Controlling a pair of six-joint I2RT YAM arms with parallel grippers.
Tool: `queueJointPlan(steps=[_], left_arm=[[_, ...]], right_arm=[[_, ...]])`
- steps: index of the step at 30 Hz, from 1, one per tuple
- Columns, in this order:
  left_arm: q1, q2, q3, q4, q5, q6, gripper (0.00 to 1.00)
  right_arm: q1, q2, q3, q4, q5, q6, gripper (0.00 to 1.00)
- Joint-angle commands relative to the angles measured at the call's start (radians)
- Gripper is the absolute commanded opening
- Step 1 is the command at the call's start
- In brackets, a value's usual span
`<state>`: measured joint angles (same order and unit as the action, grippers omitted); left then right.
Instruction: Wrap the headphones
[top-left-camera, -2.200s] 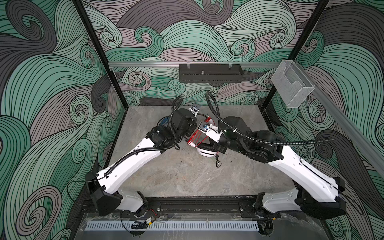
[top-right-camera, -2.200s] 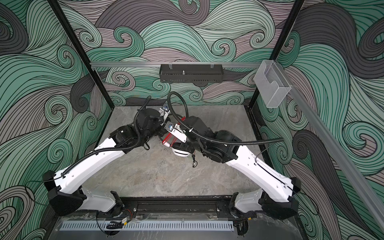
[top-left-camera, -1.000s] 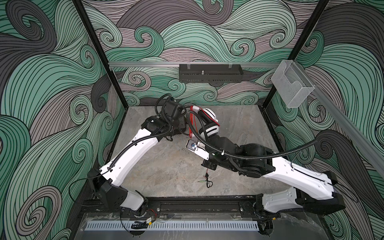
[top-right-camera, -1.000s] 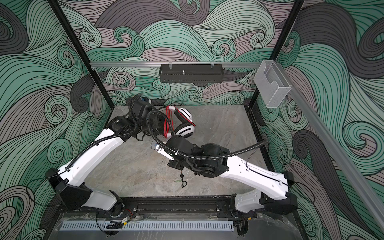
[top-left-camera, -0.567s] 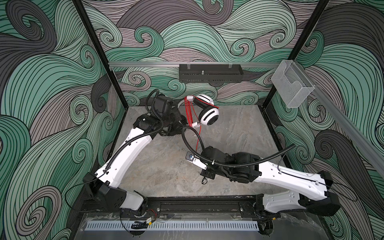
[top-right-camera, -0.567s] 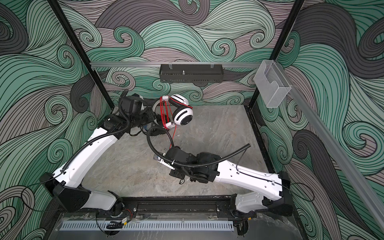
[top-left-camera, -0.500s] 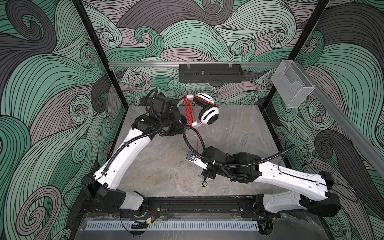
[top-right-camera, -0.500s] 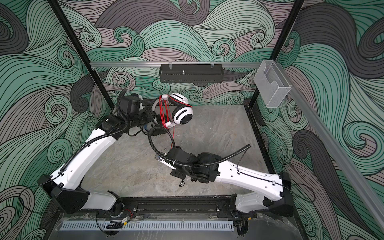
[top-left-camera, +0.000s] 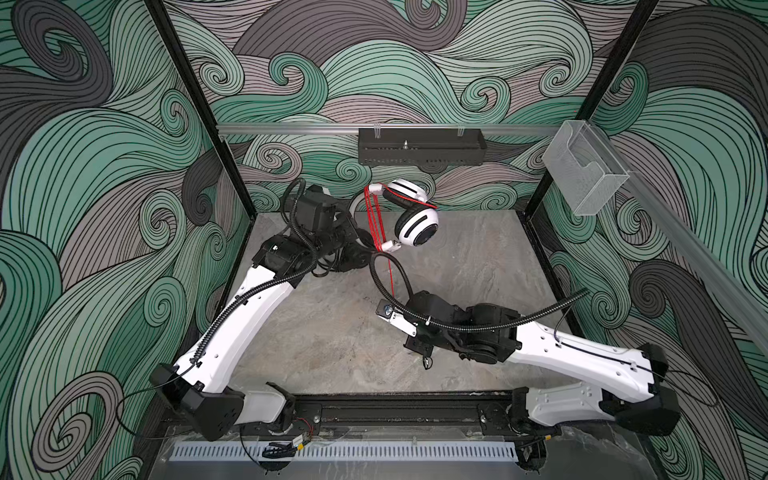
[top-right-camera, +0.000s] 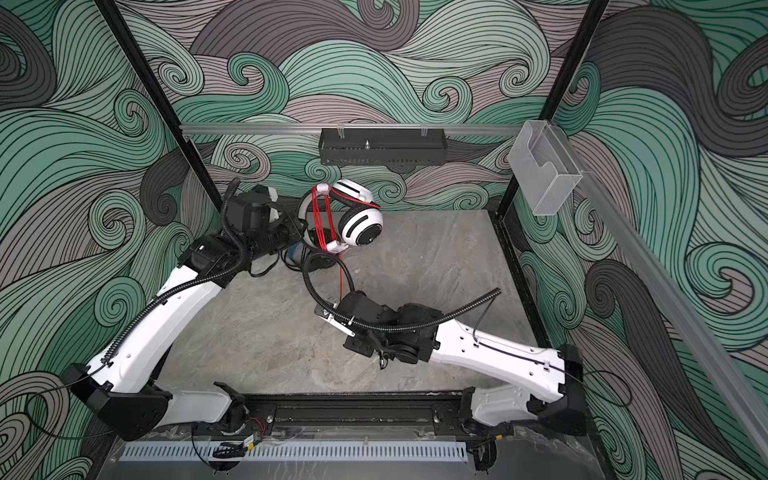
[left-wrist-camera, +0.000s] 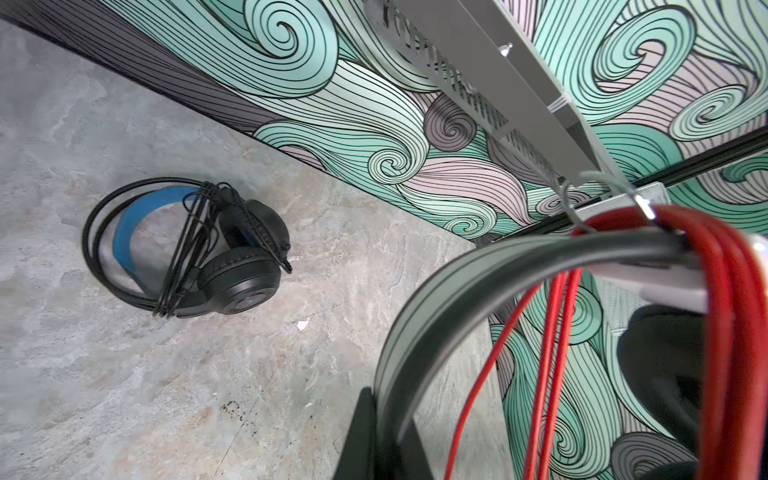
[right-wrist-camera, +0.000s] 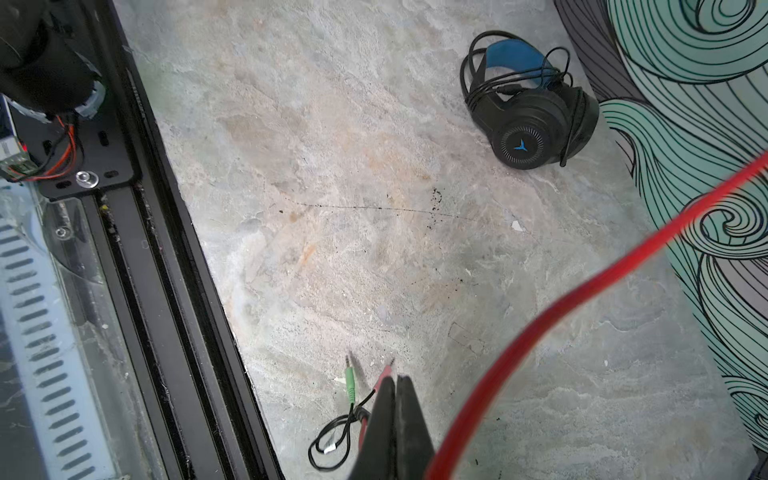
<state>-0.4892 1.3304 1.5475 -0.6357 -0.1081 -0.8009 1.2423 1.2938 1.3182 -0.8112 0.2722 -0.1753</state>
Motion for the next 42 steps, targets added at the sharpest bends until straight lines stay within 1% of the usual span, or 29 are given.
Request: queueJointPlan(steps=[1,6,11,15,18,22,26,28,30,32,37,40,42], left_arm=[[0.008,-0.019,0.008,0.096,-0.106,-0.003,0.0],[0.006,0.034,0.008,0.108,-0.211,-0.008,0.0],[-0.001,0.085,0.037,0.11,-0.227,-0.027,0.0],[-0.032,0.129,0.058,0.094,-0.29,0.05,0.0],[-0.076,0.136,0.047,0.094,-0.379,0.167,0.0],[-0.149,0.106,-0.026,0.124,-0.535,0.392,0.0],[-0.209,0.031,-0.114,0.175,-0.577,0.597,0.0],[-0.235,0.008,-0.145,0.179,-0.57,0.695,0.0],[-0.249,-0.007,-0.164,0.16,-0.544,0.754,0.0],[-0.261,-0.025,-0.183,0.14,-0.51,0.81,0.0],[-0.277,-0.049,-0.215,0.074,-0.449,0.903,0.0],[-0.279,-0.052,-0.226,0.033,-0.417,0.946,0.0],[-0.281,-0.063,-0.237,0.012,-0.374,0.982,0.0]], right_arm=[[0.016,-0.001,0.069,-0.008,-0.037,0.004,0.0],[0.042,0.031,0.187,-0.054,-0.055,-0.01,0.0],[0.048,0.045,0.242,-0.062,-0.084,-0.012,0.0],[0.048,0.056,0.292,-0.075,-0.102,-0.024,0.0],[0.047,0.076,0.362,-0.111,-0.088,-0.049,0.0],[0.047,0.108,0.471,-0.193,-0.017,-0.126,0.0],[0.046,0.147,0.548,-0.291,0.107,-0.256,0.0],[0.045,0.161,0.559,-0.315,0.187,-0.328,0.0],[0.044,0.166,0.554,-0.314,0.255,-0.395,0.01],[0.035,0.167,0.551,-0.299,0.298,-0.424,0.02],[0.025,0.187,0.569,-0.284,0.405,-0.47,0.03],[0.019,0.188,0.545,-0.253,0.487,-0.521,0.04],[0.013,0.184,0.52,-0.23,0.537,-0.552,0.04]])
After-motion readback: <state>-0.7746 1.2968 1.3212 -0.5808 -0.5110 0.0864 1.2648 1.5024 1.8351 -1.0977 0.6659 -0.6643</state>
